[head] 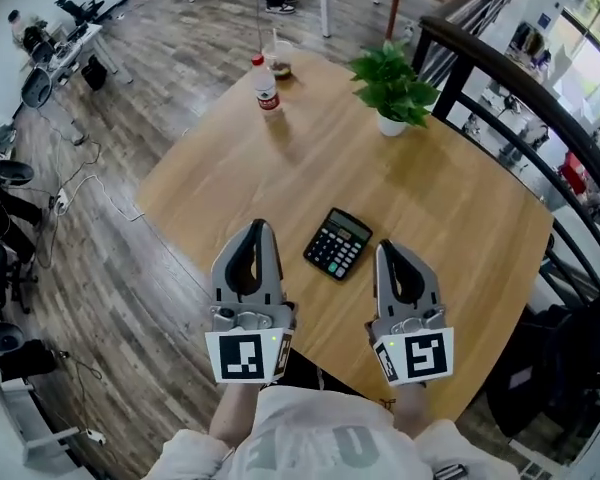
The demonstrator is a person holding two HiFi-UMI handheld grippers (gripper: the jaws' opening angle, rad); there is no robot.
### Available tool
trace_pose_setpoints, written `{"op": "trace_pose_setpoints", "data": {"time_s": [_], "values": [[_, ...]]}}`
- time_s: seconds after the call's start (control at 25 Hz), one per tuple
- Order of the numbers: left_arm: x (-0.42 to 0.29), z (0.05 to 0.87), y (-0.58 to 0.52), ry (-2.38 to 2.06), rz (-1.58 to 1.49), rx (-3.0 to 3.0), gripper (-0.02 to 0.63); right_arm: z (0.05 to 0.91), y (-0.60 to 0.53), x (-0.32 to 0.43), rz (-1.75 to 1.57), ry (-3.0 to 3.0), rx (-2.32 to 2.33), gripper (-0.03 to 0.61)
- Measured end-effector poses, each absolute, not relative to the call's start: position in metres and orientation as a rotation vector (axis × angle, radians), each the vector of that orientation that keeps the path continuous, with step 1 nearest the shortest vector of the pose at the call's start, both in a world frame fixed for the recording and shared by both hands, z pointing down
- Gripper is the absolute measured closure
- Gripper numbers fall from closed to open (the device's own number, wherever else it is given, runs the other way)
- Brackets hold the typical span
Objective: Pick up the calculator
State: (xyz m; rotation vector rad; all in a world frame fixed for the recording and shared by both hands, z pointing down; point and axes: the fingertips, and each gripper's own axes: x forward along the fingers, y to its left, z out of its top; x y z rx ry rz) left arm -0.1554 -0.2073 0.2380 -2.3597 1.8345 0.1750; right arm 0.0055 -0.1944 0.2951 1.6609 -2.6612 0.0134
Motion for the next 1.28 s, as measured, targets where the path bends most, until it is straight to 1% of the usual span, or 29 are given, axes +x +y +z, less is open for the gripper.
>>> {"op": "trace_pose_setpoints", "data": {"time_s": [0.24, 0.28, 0.32, 0.4, 0.44, 0.48, 0.56, 0.72, 0.8, 1.0, 1.16, 1.28], "values": [[-0.128, 0.234, -0.234, 1.634, 0.188, -2.49, 0.594, 0.288, -0.208, 0.02, -0.01, -2.603, 1.762, 0.56], [-0.12, 0.232, -0.239, 1.573, 0.193, -2.535, 0.552, 0.286, -0.21, 0.021, -0.018, -2.596, 1.768, 0.56], [-0.111, 0.231, -0.244, 1.498, 0.192, -2.587, 0.471, 0.284, -0.212, 0.023, -0.027, -2.587, 1.773, 0.56], [-0.089, 0.232, -0.256, 1.32, 0.139, -2.689, 0.377, 0.283, -0.216, 0.028, -0.035, -2.569, 1.784, 0.56], [-0.079, 0.236, -0.263, 1.223, 0.07, -2.735, 0.349, 0.283, -0.217, 0.031, -0.031, -2.558, 1.792, 0.56], [-0.069, 0.243, -0.27, 1.126, -0.018, -2.778, 0.341, 0.284, -0.219, 0.034, -0.023, -2.546, 1.803, 0.56], [-0.051, 0.25, -0.286, 0.96, -0.153, -2.835, 0.341, 0.288, -0.219, 0.041, -0.003, -2.513, 1.821, 0.56], [-0.021, 0.257, -0.313, 0.737, -0.302, -2.822, 0.341, 0.295, -0.218, 0.052, 0.023, -2.441, 1.838, 0.56], [-0.002, 0.276, -0.319, 0.533, -0.433, -2.807, 0.341, 0.297, -0.219, 0.055, 0.026, -2.426, 1.844, 0.56], [0.028, 0.368, -0.311, -0.146, -0.927, -2.793, 0.342, 0.309, -0.226, 0.061, 0.106, -2.396, 1.873, 0.56], [0.025, 0.439, -0.306, -0.575, -1.283, -2.696, 0.342, 0.331, -0.233, 0.067, 0.197, -2.364, 1.87, 0.56], [0.021, 0.475, -0.306, -0.816, -1.528, -2.597, 0.342, 0.346, -0.242, 0.073, 0.256, -2.36, 1.855, 0.56]]}}
